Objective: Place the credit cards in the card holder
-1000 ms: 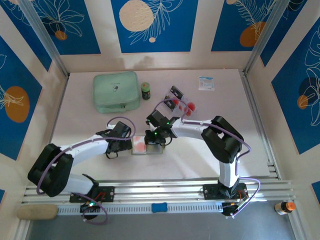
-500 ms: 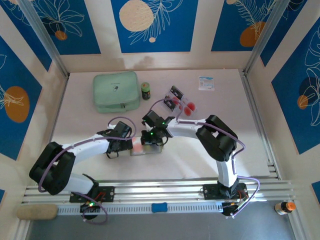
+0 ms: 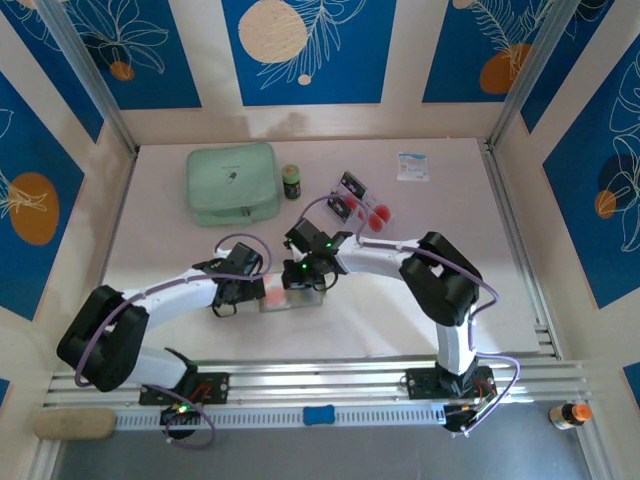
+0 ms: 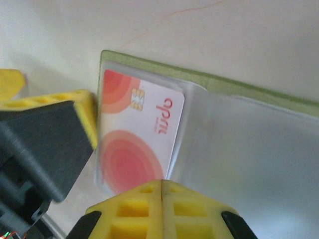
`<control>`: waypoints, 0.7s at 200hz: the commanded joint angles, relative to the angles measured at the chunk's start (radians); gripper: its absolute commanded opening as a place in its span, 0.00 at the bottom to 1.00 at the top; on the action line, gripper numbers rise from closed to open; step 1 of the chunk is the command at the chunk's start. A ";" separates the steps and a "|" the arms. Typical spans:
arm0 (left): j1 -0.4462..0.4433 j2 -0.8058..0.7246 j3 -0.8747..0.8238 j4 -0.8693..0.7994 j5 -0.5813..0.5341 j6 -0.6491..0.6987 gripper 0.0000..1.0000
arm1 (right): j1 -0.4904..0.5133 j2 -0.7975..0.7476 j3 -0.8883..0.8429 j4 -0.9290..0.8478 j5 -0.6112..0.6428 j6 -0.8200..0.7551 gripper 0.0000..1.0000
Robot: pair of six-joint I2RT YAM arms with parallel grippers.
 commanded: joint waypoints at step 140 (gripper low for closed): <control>0.011 -0.157 0.145 -0.032 0.153 0.030 1.00 | -0.107 -0.212 -0.152 -0.154 0.175 -0.131 0.43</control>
